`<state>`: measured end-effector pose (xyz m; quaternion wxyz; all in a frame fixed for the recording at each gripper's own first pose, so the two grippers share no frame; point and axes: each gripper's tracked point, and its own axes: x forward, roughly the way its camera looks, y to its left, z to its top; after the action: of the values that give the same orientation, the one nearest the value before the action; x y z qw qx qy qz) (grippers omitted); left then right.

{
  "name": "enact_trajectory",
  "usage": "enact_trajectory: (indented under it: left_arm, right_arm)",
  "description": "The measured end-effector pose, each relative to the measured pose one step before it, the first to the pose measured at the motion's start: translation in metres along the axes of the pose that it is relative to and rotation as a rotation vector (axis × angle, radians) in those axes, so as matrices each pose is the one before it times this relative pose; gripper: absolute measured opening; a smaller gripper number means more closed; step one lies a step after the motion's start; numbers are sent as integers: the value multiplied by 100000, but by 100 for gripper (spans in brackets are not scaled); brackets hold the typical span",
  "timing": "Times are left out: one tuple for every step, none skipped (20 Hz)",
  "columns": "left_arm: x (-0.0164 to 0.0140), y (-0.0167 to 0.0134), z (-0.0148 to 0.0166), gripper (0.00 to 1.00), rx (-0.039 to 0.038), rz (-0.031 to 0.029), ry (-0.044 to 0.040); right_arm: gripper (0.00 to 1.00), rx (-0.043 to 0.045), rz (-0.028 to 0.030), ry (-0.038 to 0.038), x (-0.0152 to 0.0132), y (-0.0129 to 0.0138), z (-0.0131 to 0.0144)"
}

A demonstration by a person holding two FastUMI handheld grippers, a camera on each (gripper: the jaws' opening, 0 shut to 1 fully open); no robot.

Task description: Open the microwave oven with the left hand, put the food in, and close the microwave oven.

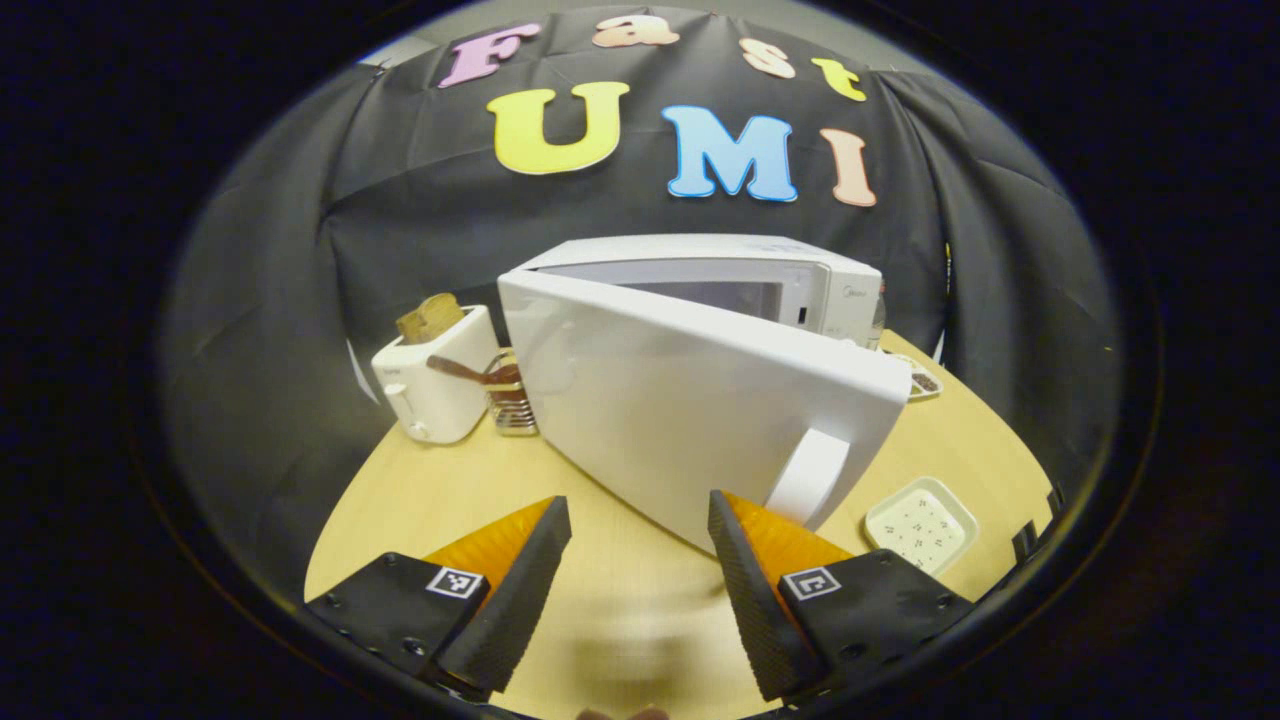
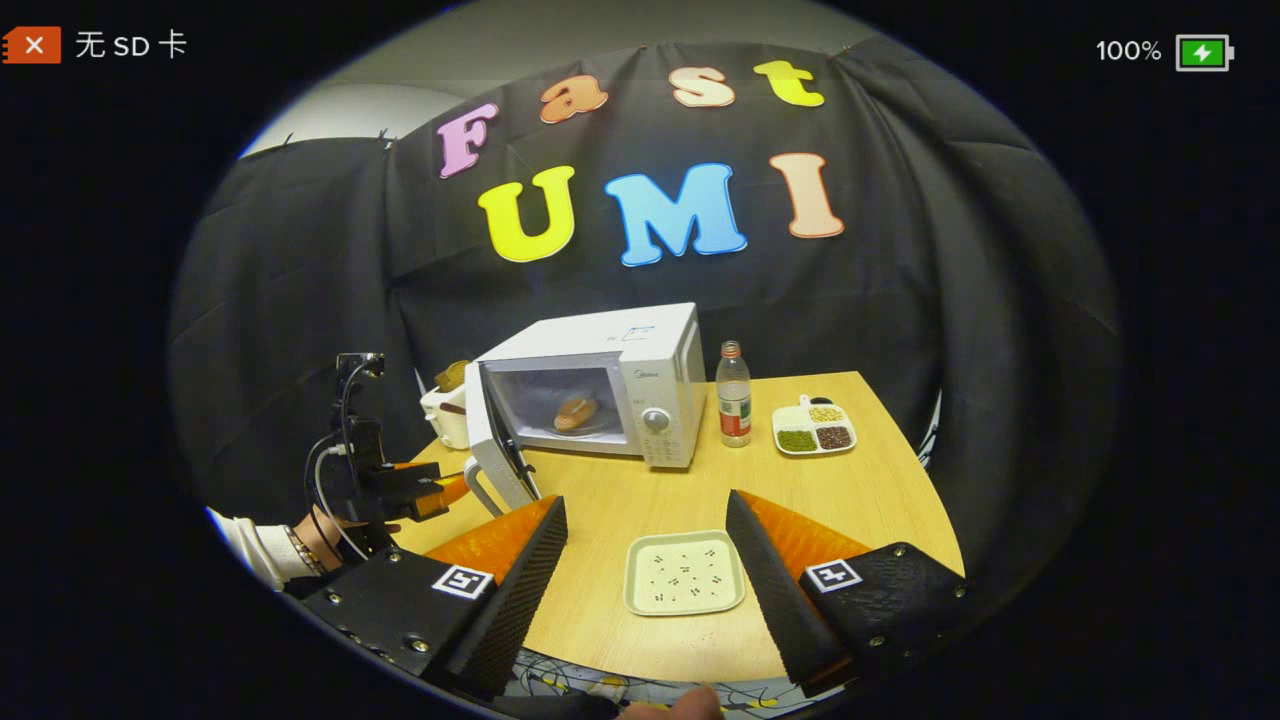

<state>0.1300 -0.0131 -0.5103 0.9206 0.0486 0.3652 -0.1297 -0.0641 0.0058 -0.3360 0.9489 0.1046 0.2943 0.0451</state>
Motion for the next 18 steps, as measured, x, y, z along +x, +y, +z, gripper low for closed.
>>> enact_trajectory:
  left_arm:
    - [878, -503, 638, 93, -478, -2328, -499]
    - [971, -587, 773, 91, -347, -2730, -1370]
    - [1029, -471, 724, 89, 266, -2250, -1212]
    - [1174, -373, 388, 89, 678, -2107, -224]
    - [1176, -370, 6, 88, 398, -2396, 584]
    - [1013, -227, 209, 89, 384, -2271, 151]
    - [1087, -397, 141, 93, -204, -2983, -186]
    - [1061, -198, 231, 96, 23, -2243, 108]
    - [895, -129, 180, 97, 423, -2022, -113]
    - [1013, -171, 419, 93, 557, -1874, -541]
    - [864, -169, 483, 93, 494, -1795, -243]
    - [889, -61, 518, 93, 380, -1583, -404]
    - [895, -23, 590, 93, 203, -1306, -646]
    - [860, 51, 586, 93, -177, -959, -623]
    - [670, 168, 234, 93, -775, -616, -141]
    - [731, -100, 353, 91, -1214, -1335, -390]
    - [545, 245, 243, 90, -670, -31, -215]
    - [503, 204, 417, 88, -657, -367, -458]
  right_arm:
    - [98, 838, -2789, 1794, 137, -452, -315]
    - [98, 957, -1733, 101, 172, 42, 79]
    - [98, 155, -2227, -348, 221, -76, 220]
    - [98, -218, -3187, 496, 271, -440, -137]
    - [98, 674, -2588, 586, 307, -104, -105]
    - [98, 1530, -1691, 406, 363, 321, -22]
    - [98, 1396, -1919, 796, 318, 190, -92]
    - [98, 684, -2358, 889, 194, 65, -222]
    - [98, 1, -1877, 317, 44, 176, -7]
    - [98, -226, -1744, -138, 122, 226, 76]
    - [98, -56, -1712, 107, 150, 103, 52]
    - [98, -28, -1413, 943, 140, 138, -162]
    - [98, 409, -1495, 681, 133, 28, -13]
    - [98, 700, -1148, 433, 294, 169, -33]
    - [98, 554, -1071, 401, 198, 56, 82]
    - [98, 200, -949, 703, 220, 154, -113]
    - [98, -29, -1192, 688, 228, -116, -18]
    - [98, 267, -975, 677, 221, -138, 10]
